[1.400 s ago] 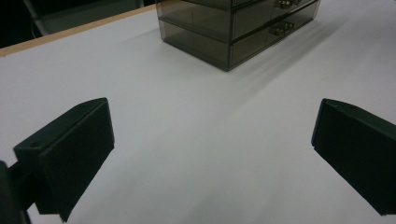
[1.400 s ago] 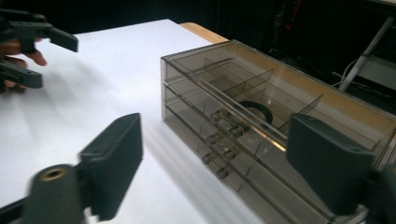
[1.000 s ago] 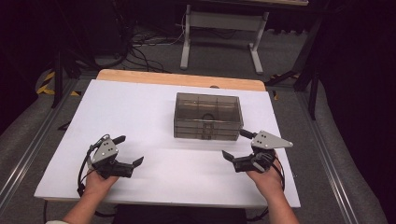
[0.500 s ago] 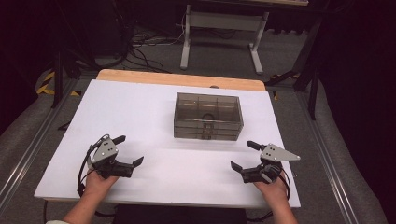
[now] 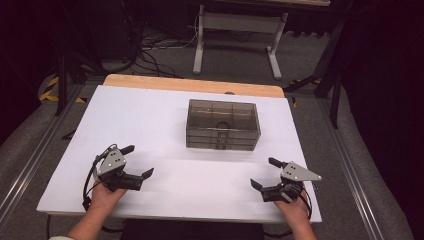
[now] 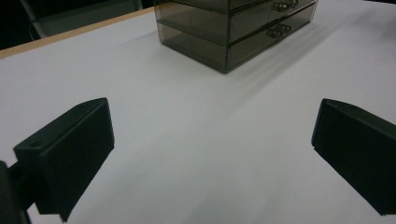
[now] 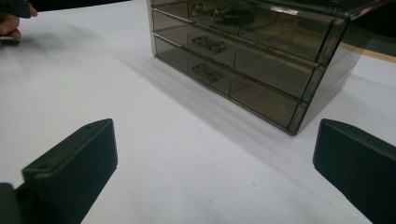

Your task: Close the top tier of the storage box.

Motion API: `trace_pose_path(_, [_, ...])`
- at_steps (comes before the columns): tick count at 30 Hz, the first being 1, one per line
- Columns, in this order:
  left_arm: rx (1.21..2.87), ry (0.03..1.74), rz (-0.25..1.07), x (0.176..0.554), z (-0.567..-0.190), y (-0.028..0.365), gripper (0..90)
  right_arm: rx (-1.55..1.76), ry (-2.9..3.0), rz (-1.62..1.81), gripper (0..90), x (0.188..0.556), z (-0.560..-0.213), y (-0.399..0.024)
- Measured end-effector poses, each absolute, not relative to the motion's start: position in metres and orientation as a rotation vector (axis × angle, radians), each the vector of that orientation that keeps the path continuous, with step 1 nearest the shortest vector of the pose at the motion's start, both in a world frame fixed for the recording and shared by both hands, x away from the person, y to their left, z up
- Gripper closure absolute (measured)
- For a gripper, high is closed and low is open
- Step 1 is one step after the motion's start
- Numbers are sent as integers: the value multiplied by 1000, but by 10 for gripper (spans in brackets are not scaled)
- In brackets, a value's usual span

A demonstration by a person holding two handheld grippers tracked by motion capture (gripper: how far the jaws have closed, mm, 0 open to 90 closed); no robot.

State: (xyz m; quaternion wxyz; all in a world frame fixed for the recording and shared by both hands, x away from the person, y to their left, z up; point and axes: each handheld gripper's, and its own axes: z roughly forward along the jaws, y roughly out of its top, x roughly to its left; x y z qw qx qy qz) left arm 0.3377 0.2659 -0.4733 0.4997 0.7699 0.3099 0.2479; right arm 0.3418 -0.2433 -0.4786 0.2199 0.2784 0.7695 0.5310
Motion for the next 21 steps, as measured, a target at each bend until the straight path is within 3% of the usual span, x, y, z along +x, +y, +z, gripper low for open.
trace_pose_path(21, [1849,741,591,338,-472,267,1,771,2112,1462,0,346,-480,-245])
